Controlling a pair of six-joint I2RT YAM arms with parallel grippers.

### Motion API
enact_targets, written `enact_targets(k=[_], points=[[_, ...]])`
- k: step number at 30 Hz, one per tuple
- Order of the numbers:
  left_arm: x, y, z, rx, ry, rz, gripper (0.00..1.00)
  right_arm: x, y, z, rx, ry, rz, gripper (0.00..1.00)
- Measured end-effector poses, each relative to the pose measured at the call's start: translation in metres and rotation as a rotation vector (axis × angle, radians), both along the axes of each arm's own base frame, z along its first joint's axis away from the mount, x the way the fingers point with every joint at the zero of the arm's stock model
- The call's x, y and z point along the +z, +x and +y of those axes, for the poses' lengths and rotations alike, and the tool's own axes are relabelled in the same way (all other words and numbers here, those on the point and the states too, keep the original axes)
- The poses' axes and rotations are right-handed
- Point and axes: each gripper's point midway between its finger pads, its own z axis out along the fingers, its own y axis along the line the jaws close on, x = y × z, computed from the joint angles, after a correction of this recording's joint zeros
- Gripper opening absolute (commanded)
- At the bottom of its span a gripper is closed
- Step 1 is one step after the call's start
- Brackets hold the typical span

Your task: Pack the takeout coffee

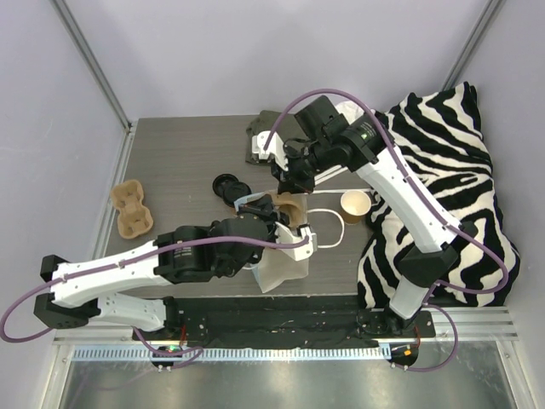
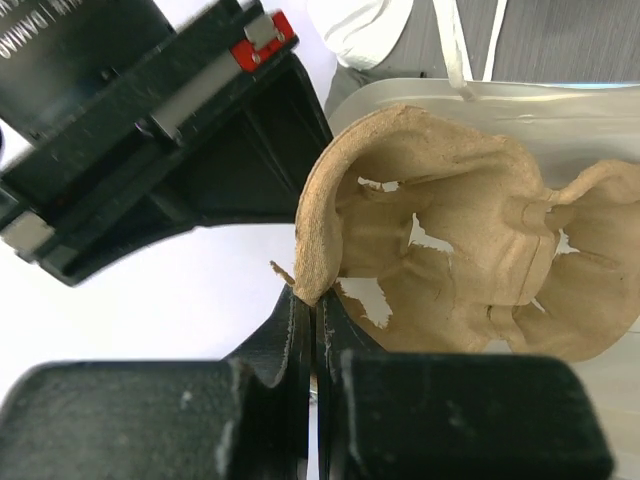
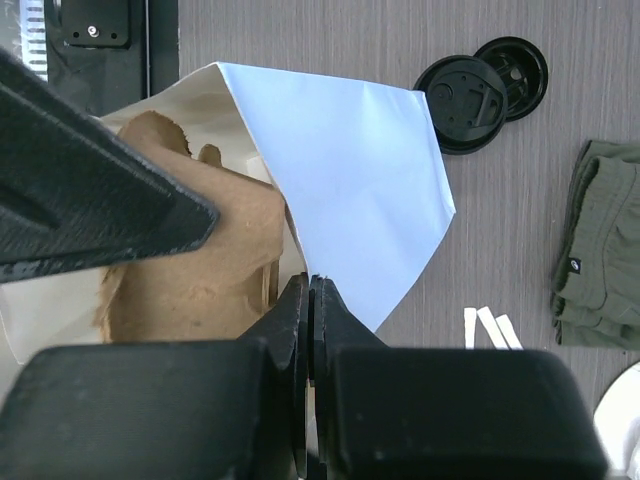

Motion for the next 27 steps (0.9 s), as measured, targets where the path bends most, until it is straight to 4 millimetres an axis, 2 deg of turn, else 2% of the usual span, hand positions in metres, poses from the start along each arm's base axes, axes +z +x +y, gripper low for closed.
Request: enact_targets(k=[11,16,23,27], points=[[-0.031,-0.005,0.017,0.074,-0.022,0.111,0.00,0.002,-0.003,0.004,-0.009,-0.016,-0.027,0.01],[-0.043,-0.006,0.017,0.089,-0.031,0.165,0.00,0.004,-0.007,0.007,-0.032,-0.025,-0.025,0.01],[-0.059,-0.004,0.018,0.108,-0.012,0.164,0.00,0.005,-0.015,0.012,-0.072,-0.039,-0.014,0.01],[-0.058,0.001,0.022,0.144,-0.012,0.130,0.00,0.005,-0.022,0.016,-0.091,-0.047,-0.003,0.01]])
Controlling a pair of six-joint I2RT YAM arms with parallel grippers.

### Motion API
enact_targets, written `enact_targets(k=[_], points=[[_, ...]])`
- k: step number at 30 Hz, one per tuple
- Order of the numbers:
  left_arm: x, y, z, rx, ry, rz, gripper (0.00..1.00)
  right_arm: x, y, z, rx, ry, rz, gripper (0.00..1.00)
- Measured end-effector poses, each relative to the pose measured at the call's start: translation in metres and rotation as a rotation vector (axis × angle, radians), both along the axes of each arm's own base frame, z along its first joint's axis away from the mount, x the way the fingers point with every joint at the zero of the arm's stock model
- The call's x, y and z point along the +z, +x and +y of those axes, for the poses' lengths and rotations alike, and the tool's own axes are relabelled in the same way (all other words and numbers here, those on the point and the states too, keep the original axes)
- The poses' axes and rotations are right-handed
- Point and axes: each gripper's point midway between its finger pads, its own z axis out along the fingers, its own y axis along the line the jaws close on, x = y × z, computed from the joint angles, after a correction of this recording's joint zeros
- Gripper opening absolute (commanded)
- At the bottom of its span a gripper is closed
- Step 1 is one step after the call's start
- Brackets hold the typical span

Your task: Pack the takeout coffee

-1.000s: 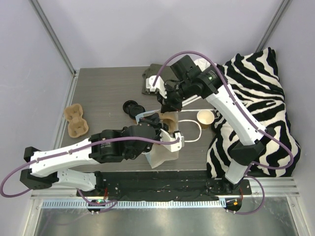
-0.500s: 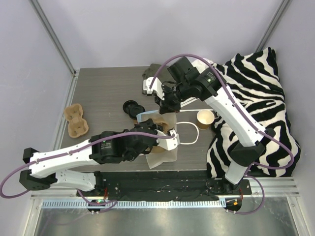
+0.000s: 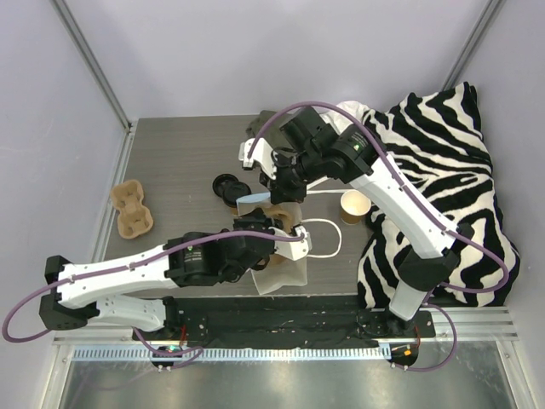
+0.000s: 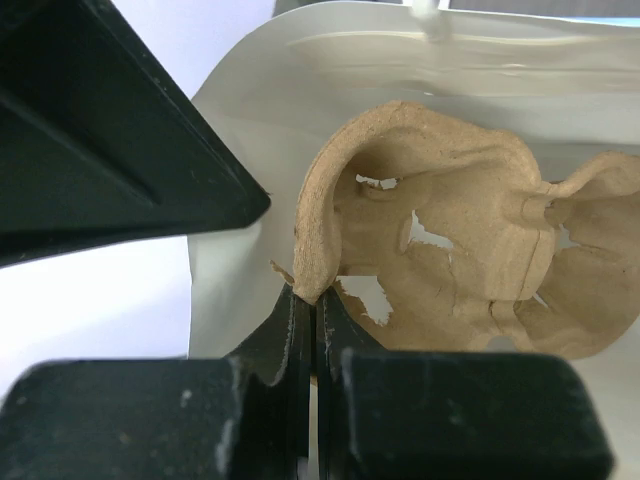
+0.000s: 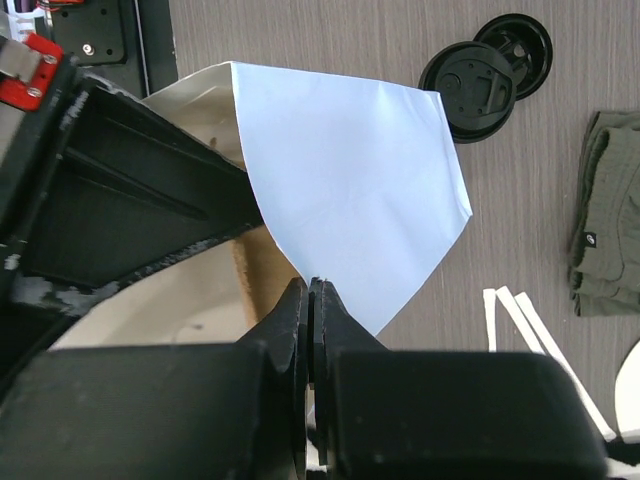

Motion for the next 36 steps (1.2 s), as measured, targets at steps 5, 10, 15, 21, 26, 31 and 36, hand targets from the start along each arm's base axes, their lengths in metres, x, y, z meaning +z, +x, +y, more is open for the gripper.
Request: enact_targets(k=[5,10,15,21,26,31,36], points=[[-0.007,0.007,0.004,0.028,0.022,-0.062,0.00,0.000,-0.006,0.003,-0.010,0.001,0.019,0.01],[-0.010,0.011,0.004,0.020,0.037,-0.113,0.00,-0.001,-0.008,0.004,-0.029,0.003,0.039,0.01],[-0.011,0.012,-0.001,0.012,0.019,-0.133,0.00,-0.003,-0.008,0.003,-0.039,-0.003,0.051,0.01],[-0.017,0.022,-0.002,0.043,0.002,-0.091,0.00,-0.004,-0.006,0.002,-0.048,-0.008,0.046,0.01],[-0.029,0.035,0.002,0.077,-0.009,-0.031,0.00,-0.005,-0.004,0.002,-0.055,-0.013,0.039,0.01],[-0.037,0.039,0.005,0.080,-0.015,0.014,0.05,-0.005,-0.004,0.001,-0.052,-0.014,0.036,0.01],[-0.044,0.039,0.006,0.062,-0.007,0.047,0.19,-0.007,-0.004,0.001,-0.041,-0.021,0.031,0.01]])
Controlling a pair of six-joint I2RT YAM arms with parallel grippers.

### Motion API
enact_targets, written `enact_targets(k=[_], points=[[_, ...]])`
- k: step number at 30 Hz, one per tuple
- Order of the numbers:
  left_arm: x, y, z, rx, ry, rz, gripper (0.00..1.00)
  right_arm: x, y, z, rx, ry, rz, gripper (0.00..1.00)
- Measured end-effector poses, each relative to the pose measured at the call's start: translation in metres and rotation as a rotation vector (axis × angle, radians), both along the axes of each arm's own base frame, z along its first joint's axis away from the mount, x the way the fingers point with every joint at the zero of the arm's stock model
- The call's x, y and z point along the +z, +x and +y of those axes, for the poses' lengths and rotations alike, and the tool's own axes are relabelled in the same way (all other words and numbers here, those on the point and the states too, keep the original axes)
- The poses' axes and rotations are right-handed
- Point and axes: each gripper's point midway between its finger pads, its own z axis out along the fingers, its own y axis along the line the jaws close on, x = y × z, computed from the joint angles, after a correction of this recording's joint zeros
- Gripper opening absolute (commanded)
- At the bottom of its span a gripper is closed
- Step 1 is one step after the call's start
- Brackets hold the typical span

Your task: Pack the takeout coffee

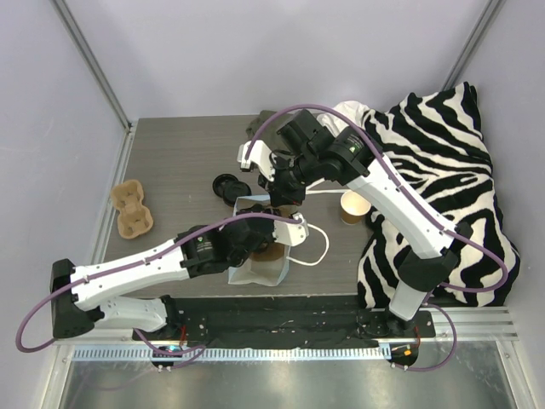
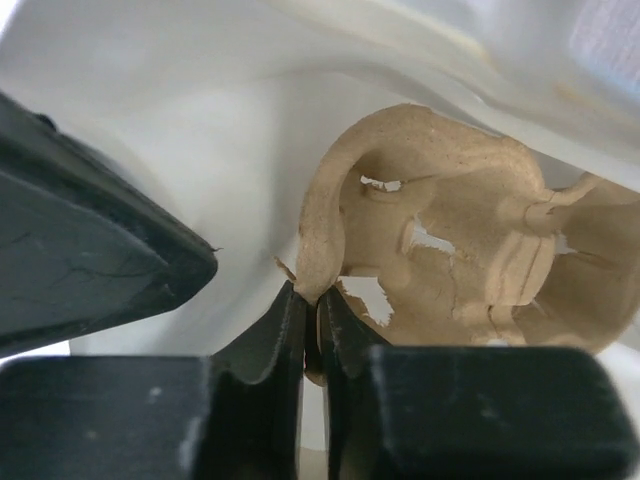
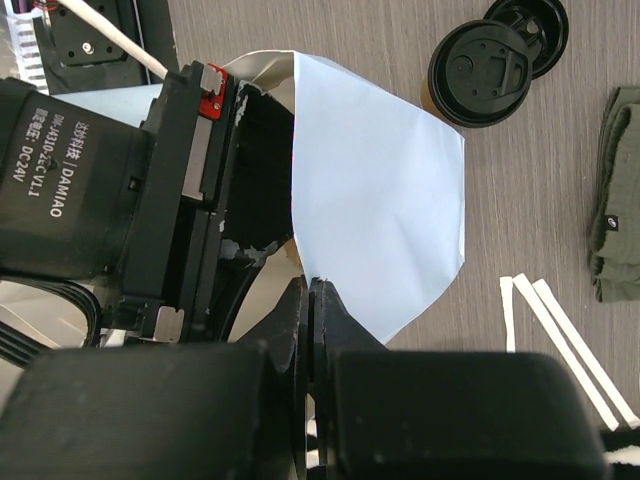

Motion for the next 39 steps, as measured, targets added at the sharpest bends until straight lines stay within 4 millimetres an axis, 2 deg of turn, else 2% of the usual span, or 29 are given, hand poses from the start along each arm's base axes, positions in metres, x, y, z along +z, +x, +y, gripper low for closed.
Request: enact_targets(k=[7,10,14,23,27,29,31,34,39], points=[[-0.007,-0.002,0.001,-0.025,0.022,0.034,0.33,-0.004,0.000,-0.001,0.013,-0.011,-0.003,0.01],[-0.004,-0.004,0.001,-0.035,0.026,0.042,0.40,-0.004,0.000,0.000,0.021,-0.011,-0.007,0.01],[0.011,-0.007,-0.002,-0.058,0.007,0.056,0.53,-0.006,-0.001,-0.002,0.033,-0.012,-0.003,0.01],[0.043,-0.015,-0.007,-0.094,-0.042,0.050,0.54,-0.015,0.002,-0.013,0.029,-0.039,0.003,0.01],[0.049,-0.026,-0.003,-0.127,-0.040,0.062,0.66,-0.022,-0.003,-0.017,0.040,-0.051,0.026,0.01],[0.058,-0.030,-0.003,-0.140,-0.065,0.069,0.74,-0.025,-0.003,-0.022,0.040,-0.063,0.029,0.01],[0.078,-0.034,-0.006,-0.154,-0.131,0.064,0.80,-0.029,-0.002,-0.025,0.039,-0.073,0.034,0.01],[0.107,-0.042,-0.007,-0.187,-0.232,0.059,0.80,-0.031,0.002,-0.027,0.030,-0.075,0.033,0.01],[0.124,-0.049,-0.002,-0.206,-0.291,0.060,0.78,-0.042,0.004,-0.034,0.019,-0.105,0.042,0.01]])
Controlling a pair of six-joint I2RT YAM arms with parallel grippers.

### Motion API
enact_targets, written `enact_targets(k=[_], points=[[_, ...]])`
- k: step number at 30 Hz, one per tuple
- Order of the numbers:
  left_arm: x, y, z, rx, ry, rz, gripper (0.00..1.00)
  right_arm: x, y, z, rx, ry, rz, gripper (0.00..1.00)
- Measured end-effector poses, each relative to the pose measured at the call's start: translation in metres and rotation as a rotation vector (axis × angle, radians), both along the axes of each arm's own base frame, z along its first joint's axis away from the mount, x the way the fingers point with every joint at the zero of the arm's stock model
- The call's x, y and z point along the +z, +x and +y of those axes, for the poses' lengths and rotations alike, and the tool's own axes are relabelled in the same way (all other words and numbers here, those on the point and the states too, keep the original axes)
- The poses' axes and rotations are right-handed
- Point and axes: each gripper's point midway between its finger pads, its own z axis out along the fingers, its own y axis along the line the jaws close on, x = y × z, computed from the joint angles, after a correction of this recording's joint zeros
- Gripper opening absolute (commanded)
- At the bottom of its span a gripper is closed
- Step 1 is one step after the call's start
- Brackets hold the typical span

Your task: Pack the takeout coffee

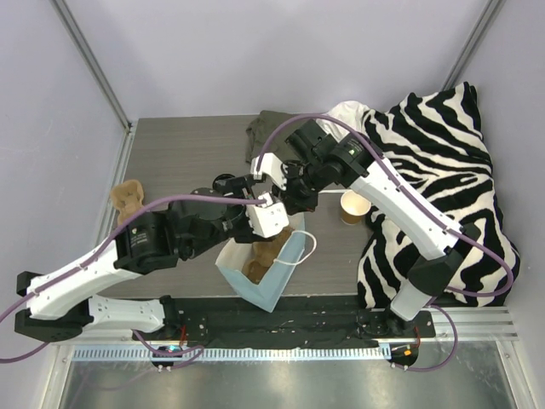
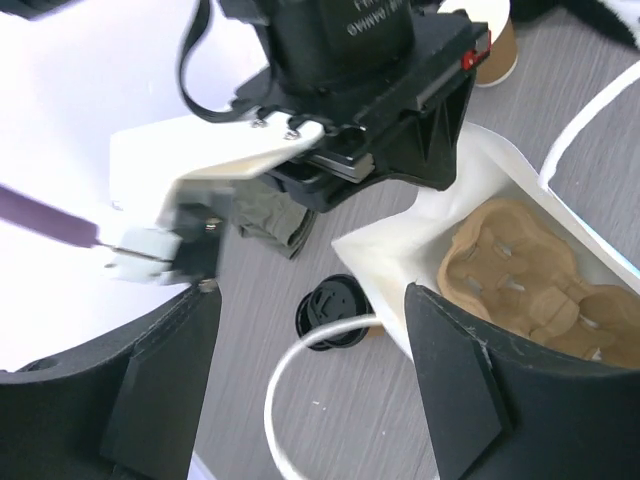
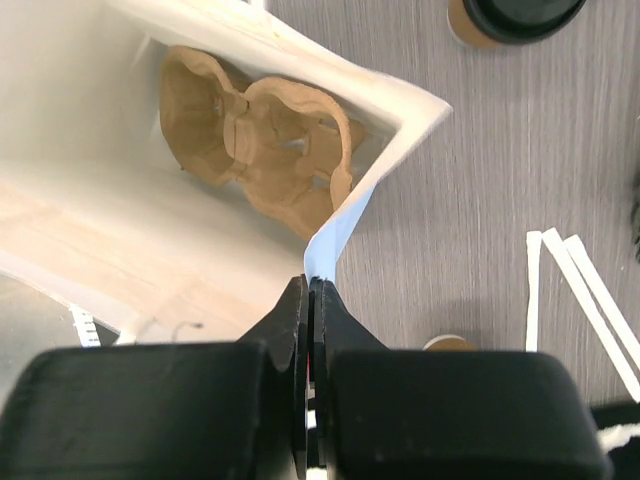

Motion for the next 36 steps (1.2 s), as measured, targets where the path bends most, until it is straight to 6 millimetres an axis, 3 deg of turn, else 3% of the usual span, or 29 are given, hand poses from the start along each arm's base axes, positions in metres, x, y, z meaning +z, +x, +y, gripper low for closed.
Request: enact_targets(k=[4,8,11,14,17,21,28,32,36], points=[[0.010,-0.007,0.000,-0.018,-0.041,0.037,0.77,-0.007,0.003,-0.006,-0.017,-0.025,-0.007,0.01],[0.048,-0.013,0.005,-0.010,-0.150,0.076,0.80,-0.005,0.014,-0.015,-0.086,-0.009,-0.023,0.01],[0.082,-0.006,0.020,0.051,-0.266,0.112,0.82,-0.003,0.022,-0.025,-0.154,0.020,-0.026,0.01],[0.089,0.014,0.053,0.191,-0.340,0.155,0.84,-0.005,0.020,-0.036,-0.198,0.042,-0.023,0.01],[0.073,0.028,0.085,0.336,-0.366,0.225,0.86,-0.005,0.011,-0.043,-0.204,0.081,-0.046,0.01],[0.036,0.035,0.108,0.463,-0.367,0.348,0.89,0.002,-0.001,-0.049,-0.190,0.141,-0.082,0.01],[-0.043,0.046,0.134,0.646,-0.379,0.624,0.93,0.033,-0.004,-0.042,-0.162,0.244,-0.150,0.01],[-0.067,0.061,0.146,0.708,-0.449,0.780,0.93,0.052,-0.006,-0.040,-0.145,0.277,-0.173,0.01],[-0.089,0.087,0.149,0.741,-0.513,0.945,0.96,0.047,-0.008,-0.041,-0.151,0.250,-0.159,0.01]])
